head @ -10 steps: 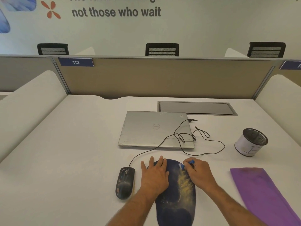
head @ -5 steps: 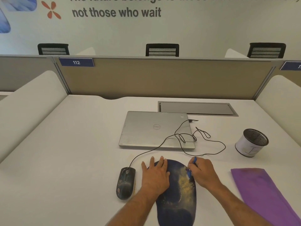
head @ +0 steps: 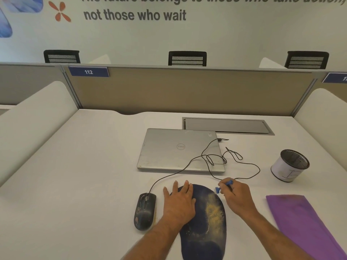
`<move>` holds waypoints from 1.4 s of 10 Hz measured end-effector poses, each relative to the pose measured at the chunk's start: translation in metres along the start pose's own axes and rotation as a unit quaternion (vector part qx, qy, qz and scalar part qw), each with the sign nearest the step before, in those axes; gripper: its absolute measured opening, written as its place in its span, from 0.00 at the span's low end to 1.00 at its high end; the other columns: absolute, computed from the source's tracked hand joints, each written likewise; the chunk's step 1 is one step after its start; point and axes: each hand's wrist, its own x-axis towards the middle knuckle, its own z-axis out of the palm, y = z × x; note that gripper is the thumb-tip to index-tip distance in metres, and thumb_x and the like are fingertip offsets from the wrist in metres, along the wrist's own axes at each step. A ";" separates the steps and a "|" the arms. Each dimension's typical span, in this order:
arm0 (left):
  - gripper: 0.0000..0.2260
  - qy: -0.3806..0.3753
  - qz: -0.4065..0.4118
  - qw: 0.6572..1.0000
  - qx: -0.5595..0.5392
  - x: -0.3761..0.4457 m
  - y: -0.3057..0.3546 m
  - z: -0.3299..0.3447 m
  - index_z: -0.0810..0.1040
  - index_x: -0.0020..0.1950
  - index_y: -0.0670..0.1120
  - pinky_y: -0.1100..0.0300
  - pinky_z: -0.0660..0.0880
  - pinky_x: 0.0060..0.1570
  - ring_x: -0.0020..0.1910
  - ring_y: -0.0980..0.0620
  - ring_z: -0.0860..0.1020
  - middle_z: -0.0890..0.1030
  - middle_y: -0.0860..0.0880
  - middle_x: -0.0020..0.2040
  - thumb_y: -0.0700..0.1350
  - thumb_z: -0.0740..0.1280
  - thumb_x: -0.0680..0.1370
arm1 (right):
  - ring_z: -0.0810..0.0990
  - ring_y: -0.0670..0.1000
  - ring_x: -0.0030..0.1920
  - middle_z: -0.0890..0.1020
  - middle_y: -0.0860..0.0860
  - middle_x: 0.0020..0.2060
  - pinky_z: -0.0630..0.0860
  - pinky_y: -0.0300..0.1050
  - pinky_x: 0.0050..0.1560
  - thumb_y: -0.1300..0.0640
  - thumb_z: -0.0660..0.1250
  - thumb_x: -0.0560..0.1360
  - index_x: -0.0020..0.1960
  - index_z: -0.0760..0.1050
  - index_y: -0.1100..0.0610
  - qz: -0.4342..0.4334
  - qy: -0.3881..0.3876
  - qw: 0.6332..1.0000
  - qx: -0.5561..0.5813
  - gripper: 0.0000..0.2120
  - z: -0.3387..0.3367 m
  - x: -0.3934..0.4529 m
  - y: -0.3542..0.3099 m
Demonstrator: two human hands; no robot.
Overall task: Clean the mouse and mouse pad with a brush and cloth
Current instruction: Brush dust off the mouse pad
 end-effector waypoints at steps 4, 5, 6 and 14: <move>0.27 -0.004 0.000 1.000 -0.006 0.000 0.000 0.000 0.43 0.82 0.52 0.34 0.45 0.75 0.81 0.40 0.44 0.46 0.51 0.83 0.58 0.47 0.86 | 0.79 0.49 0.35 0.81 0.51 0.34 0.74 0.35 0.35 0.58 0.63 0.78 0.42 0.78 0.56 0.017 -0.027 0.999 -0.017 0.08 0.002 0.001 0.006; 0.27 0.002 0.003 1.000 -0.010 -0.001 -0.001 0.001 0.44 0.82 0.51 0.34 0.45 0.75 0.81 0.41 0.44 0.46 0.51 0.83 0.57 0.47 0.86 | 0.79 0.50 0.32 0.81 0.54 0.31 0.75 0.39 0.32 0.61 0.63 0.77 0.38 0.78 0.59 0.021 -0.014 1.000 -0.012 0.11 0.002 0.001 0.010; 0.27 0.002 0.003 1.000 -0.011 -0.001 -0.001 0.000 0.44 0.82 0.51 0.34 0.45 0.75 0.81 0.41 0.44 0.46 0.51 0.83 0.57 0.47 0.86 | 0.79 0.50 0.33 0.81 0.53 0.32 0.73 0.35 0.33 0.59 0.63 0.78 0.40 0.78 0.58 0.024 0.005 1.000 -0.005 0.09 0.002 0.001 0.009; 0.27 -0.003 -0.001 1.000 -0.005 0.000 0.000 0.001 0.43 0.82 0.51 0.34 0.45 0.75 0.81 0.40 0.44 0.46 0.51 0.83 0.58 0.47 0.86 | 0.79 0.52 0.32 0.81 0.54 0.30 0.78 0.46 0.33 0.60 0.62 0.78 0.38 0.78 0.58 -0.002 0.005 1.000 0.002 0.12 0.011 0.002 0.006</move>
